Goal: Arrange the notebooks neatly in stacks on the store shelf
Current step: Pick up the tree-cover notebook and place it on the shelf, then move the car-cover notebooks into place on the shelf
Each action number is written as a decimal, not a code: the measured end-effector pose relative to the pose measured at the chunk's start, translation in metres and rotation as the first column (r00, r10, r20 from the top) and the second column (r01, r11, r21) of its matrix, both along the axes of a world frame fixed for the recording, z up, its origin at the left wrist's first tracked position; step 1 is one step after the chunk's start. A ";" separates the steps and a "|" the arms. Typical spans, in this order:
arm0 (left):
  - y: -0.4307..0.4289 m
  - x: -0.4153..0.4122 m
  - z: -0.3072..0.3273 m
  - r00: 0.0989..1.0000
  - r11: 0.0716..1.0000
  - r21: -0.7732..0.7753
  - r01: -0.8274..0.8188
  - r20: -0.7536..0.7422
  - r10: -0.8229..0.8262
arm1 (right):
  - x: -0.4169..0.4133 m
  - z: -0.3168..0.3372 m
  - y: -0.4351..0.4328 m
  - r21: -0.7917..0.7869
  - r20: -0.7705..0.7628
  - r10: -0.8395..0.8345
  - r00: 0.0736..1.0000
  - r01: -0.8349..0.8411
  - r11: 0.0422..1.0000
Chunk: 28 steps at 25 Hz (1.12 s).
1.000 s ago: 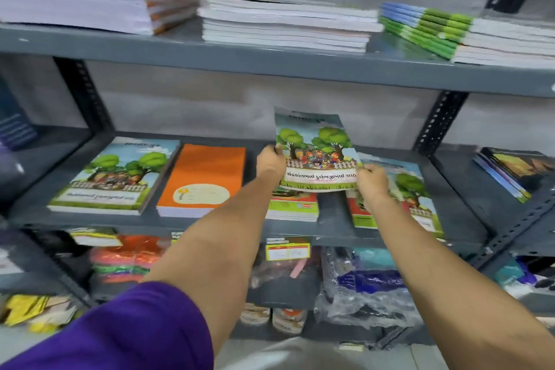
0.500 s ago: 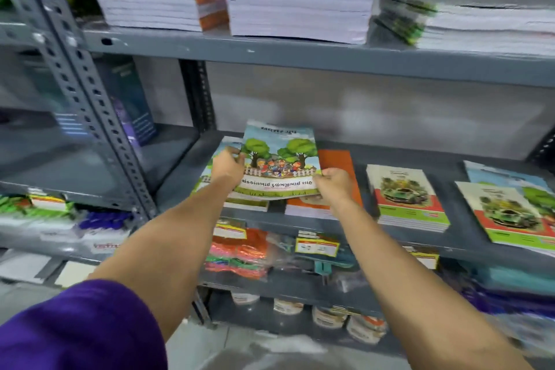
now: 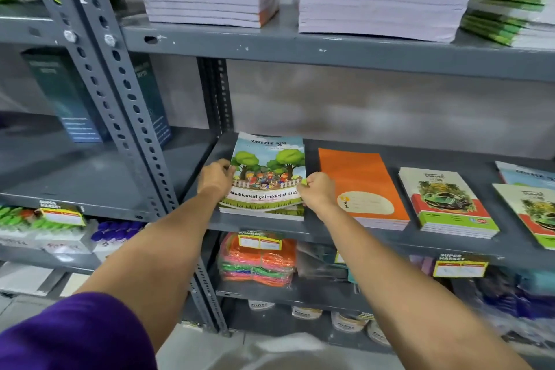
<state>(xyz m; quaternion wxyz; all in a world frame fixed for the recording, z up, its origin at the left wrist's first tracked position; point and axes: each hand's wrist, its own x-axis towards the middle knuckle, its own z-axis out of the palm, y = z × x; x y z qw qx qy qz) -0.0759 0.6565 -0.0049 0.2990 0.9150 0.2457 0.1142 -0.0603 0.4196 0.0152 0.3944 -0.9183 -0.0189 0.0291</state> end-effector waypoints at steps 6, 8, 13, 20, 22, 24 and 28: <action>0.000 -0.009 -0.017 0.993 0.968 0.244 0.054 -0.113 -0.027 | -0.003 -0.014 0.006 -0.185 -0.108 -0.058 0.992 0.037 0.982; 0.002 -0.010 -0.018 0.991 0.944 0.319 0.087 -0.126 -0.048 | -0.007 -0.017 0.005 -0.216 -0.109 -0.073 0.991 0.048 0.975; 0.000 -0.009 -0.016 0.986 0.941 0.324 0.098 -0.158 -0.048 | -0.007 -0.011 0.005 -0.288 -0.057 -0.098 0.994 0.078 0.954; -0.045 0.007 0.009 0.973 0.921 0.313 0.229 -0.104 -0.207 | 0.016 0.016 -0.044 -0.206 0.034 -0.161 0.986 0.165 0.965; -0.069 0.014 0.014 0.962 0.907 0.320 0.273 -0.107 -0.252 | 0.025 0.021 -0.076 -0.204 0.058 -0.221 0.974 0.228 0.952; -0.098 0.022 0.020 0.953 0.901 0.312 0.302 -0.108 -0.282 | 0.031 0.024 -0.112 -0.228 0.072 -0.297 0.952 0.305 0.925; -0.174 0.039 0.026 0.921 0.873 0.301 0.384 -0.064 -0.383 | 0.033 0.024 -0.191 -0.293 0.088 -0.392 0.916 0.400 0.869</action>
